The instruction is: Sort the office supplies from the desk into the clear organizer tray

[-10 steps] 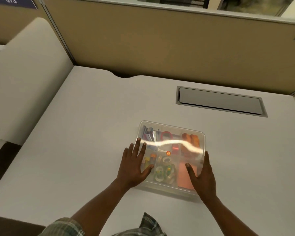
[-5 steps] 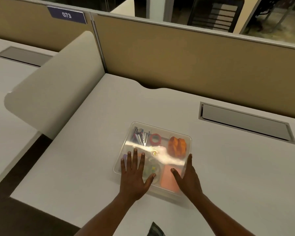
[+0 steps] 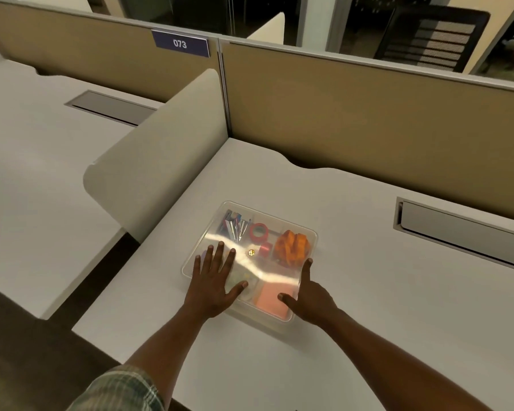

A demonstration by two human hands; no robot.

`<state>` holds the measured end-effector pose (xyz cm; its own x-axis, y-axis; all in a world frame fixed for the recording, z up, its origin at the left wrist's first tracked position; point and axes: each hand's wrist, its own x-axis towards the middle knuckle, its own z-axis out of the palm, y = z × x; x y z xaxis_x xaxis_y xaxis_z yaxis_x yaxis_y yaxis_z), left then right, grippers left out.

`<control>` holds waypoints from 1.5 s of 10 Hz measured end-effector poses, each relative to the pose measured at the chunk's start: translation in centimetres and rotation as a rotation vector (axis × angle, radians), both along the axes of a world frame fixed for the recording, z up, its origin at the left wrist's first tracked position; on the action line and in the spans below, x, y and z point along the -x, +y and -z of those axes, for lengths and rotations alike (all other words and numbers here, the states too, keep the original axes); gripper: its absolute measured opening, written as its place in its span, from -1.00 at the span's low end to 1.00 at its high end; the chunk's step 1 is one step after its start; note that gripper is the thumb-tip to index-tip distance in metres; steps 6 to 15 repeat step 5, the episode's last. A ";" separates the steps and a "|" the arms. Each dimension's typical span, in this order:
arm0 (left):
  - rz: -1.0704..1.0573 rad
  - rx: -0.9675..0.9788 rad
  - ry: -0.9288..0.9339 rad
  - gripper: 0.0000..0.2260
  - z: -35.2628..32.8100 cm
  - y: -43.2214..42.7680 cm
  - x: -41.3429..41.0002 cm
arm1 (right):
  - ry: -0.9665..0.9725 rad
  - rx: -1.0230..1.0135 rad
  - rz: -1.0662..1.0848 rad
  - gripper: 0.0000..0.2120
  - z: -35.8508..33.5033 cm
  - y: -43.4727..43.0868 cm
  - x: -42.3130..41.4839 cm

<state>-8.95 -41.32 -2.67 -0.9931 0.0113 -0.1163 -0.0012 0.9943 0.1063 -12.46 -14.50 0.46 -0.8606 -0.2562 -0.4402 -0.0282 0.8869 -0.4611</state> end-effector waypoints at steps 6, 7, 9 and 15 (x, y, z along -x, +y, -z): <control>-0.060 0.009 -0.033 -0.31 -3.7 8.5 -0.3 | -0.121 -0.183 -0.073 -0.11 -1.6 10.4 -2.9; -0.060 0.009 -0.033 -0.31 -3.7 8.5 -0.3 | -0.121 -0.183 -0.073 -0.11 -1.6 10.4 -2.9; -0.060 0.009 -0.033 -0.31 -3.7 8.5 -0.3 | -0.121 -0.183 -0.073 -0.11 -1.6 10.4 -2.9; -0.060 0.009 -0.033 -0.31 -3.7 8.5 -0.3 | -0.121 -0.183 -0.073 -0.11 -1.6 10.4 -2.9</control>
